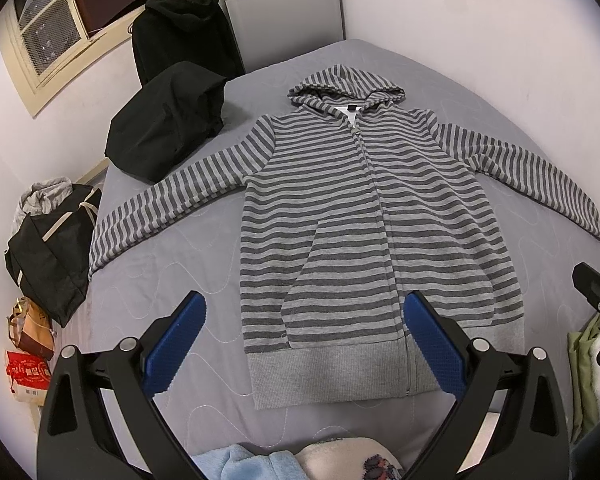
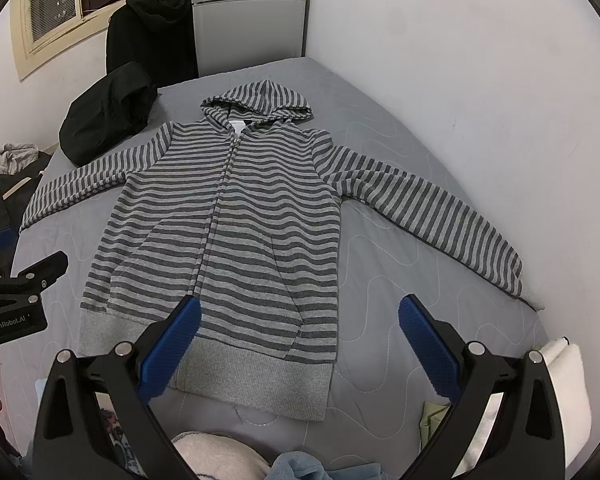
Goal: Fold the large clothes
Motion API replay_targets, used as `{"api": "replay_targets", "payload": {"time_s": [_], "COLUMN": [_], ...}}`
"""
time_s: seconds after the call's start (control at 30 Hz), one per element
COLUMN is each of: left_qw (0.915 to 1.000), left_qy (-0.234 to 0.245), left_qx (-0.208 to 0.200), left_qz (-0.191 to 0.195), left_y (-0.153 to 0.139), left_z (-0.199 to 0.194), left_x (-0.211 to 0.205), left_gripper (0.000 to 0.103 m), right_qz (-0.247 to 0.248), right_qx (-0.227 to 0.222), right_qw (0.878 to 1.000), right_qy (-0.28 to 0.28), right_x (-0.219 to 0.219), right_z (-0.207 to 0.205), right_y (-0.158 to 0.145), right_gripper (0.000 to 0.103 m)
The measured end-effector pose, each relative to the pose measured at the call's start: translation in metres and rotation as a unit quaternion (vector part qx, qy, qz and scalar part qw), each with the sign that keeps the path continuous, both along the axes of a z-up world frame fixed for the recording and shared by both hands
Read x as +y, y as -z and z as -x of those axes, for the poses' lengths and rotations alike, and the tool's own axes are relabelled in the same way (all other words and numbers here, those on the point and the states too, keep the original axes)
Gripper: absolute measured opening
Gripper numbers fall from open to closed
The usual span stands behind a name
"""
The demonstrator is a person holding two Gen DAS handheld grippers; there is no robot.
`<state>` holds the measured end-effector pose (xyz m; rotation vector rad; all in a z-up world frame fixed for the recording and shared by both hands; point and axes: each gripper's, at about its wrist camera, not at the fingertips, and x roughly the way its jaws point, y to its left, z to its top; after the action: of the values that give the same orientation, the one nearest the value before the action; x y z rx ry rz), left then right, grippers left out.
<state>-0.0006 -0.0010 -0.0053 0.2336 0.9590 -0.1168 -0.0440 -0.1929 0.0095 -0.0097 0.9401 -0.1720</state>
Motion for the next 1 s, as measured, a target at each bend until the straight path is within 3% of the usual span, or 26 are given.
{"api": "replay_targets", "payload": {"time_s": [0.53, 0.9, 1.0], "left_qw": [0.9999, 0.9992, 0.9987], "left_qy": [-0.012, -0.020, -0.033], "left_qx": [-0.004, 0.002, 0.000], "left_qz": [-0.002, 0.033, 0.038], "left_y": [-0.008, -0.008, -0.008], "left_z": [0.006, 0.003, -0.003], "left_x": [0.005, 0.019, 0.031], "left_gripper": [0.097, 0.097, 0.097], "right_qz": [0.004, 0.021, 0.003], "right_qx": [-0.001, 0.000, -0.003], "right_qw": [1.000, 1.000, 1.000], "right_qy": [-0.012, -0.011, -0.023], "right_x": [0.001, 0.001, 0.006], "right_z": [0.004, -0.001, -0.011], "right_y": [-0.003, -0.006, -0.007], "right_gripper": [0.098, 0.098, 0.098]}}
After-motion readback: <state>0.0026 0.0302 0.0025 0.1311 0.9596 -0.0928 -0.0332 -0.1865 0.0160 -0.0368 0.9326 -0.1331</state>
